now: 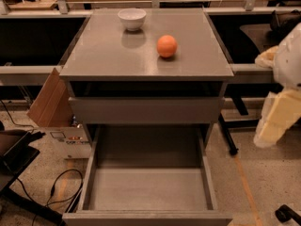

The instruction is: Close middle drawer

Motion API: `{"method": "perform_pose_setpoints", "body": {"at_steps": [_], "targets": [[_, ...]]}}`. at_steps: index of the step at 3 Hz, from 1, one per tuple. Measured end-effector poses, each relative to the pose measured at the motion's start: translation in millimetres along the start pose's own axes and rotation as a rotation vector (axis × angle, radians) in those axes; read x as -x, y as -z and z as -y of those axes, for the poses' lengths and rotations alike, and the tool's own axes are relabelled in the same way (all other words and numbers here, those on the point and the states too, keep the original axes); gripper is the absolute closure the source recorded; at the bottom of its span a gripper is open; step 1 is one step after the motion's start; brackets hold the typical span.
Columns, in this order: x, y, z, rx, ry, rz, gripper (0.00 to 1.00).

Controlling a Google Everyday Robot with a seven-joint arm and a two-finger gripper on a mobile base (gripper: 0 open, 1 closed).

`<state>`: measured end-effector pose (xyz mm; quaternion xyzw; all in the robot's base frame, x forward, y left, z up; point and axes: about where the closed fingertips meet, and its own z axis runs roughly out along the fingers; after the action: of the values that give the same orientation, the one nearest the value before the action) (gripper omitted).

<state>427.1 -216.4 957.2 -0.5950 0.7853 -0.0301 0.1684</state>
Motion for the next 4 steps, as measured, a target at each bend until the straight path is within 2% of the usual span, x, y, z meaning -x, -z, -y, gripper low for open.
{"method": "perform_pose_setpoints", "body": {"at_steps": [1, 2, 3, 4], "targets": [[-9.0, -23.8, -40.0, -0.021, -0.03, 0.068, 0.0], [-26.3, -61.4, -80.9, -0.041, -0.049, 0.134, 0.0], [-47.2, -137.5, -115.2, -0.003, -0.076, 0.173, 0.0], [-69.8, -214.7, -140.5, 0.097, -0.117, 0.162, 0.0]]}}
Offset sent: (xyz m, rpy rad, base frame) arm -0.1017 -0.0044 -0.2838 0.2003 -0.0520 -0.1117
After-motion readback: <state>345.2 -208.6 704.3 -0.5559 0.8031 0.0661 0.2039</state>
